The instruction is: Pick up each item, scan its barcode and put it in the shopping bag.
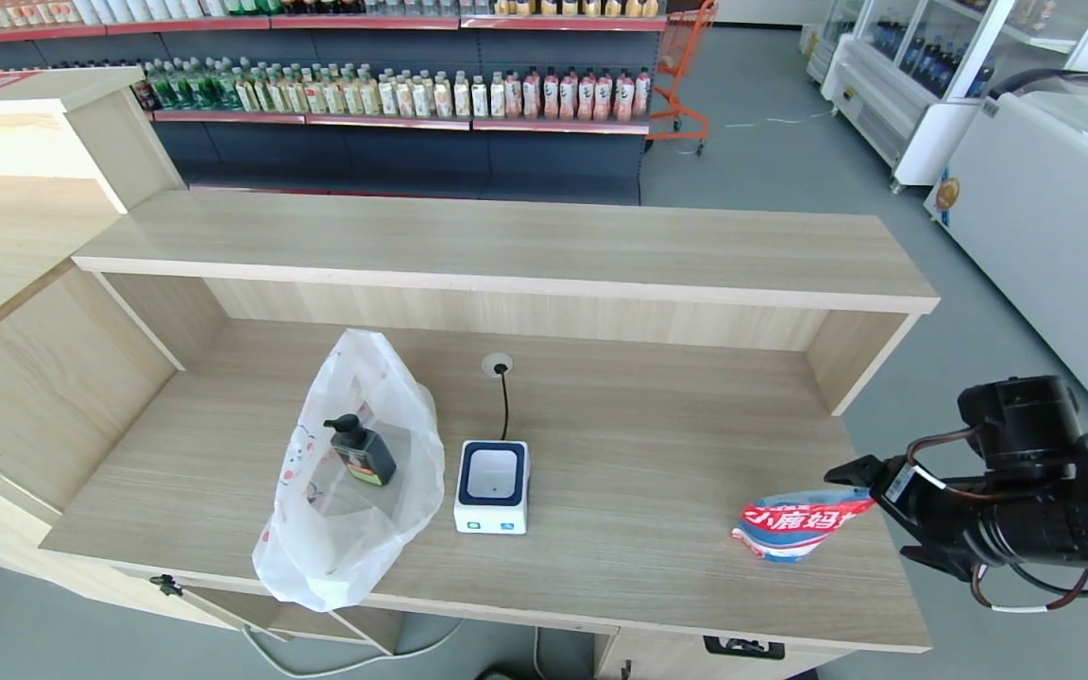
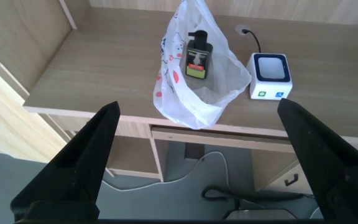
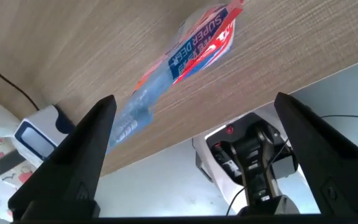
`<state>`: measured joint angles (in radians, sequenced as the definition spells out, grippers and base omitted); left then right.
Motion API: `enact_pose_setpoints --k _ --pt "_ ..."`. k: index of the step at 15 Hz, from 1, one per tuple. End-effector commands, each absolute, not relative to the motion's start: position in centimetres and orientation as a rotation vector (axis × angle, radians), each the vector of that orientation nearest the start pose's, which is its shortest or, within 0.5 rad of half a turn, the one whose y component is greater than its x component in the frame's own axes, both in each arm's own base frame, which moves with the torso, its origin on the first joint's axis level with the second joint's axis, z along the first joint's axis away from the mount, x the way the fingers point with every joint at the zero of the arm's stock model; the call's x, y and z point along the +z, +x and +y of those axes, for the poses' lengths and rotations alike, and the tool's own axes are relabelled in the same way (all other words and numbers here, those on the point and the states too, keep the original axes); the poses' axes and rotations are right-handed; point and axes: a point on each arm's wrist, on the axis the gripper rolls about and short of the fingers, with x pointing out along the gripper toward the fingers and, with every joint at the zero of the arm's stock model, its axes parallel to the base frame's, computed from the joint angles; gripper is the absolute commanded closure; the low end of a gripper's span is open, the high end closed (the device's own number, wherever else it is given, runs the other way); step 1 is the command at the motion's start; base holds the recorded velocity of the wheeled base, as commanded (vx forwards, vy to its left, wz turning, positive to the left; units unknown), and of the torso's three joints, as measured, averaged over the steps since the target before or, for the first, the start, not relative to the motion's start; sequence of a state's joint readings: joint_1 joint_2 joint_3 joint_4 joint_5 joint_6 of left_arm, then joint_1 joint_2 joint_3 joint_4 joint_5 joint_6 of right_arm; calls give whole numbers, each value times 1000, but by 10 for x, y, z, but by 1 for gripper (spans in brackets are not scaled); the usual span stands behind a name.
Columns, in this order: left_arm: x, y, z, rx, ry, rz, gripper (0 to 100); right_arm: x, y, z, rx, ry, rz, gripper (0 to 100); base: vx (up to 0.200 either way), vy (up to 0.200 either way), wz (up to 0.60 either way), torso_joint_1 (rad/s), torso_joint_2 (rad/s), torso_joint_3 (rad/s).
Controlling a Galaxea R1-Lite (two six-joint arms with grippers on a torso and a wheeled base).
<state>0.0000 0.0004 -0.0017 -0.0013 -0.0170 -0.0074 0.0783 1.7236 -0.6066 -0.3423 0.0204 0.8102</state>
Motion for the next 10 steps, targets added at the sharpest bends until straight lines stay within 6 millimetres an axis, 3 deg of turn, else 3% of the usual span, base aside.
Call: enact_pose_setpoints --k 1,7,10 --pt "76 -23 0 -17 -8 -3 0 77 277 23 -243 730 824 0 0 0 0 0 0 0" --pt "76 -23 0 -17 -8 -3 0 42 301 32 -171 606 841 0 0 0 0 0 0 0" --pt "76 -23 0 -17 -8 -3 0 29 325 40 -137 553 847 0 0 0 0 0 0 0"
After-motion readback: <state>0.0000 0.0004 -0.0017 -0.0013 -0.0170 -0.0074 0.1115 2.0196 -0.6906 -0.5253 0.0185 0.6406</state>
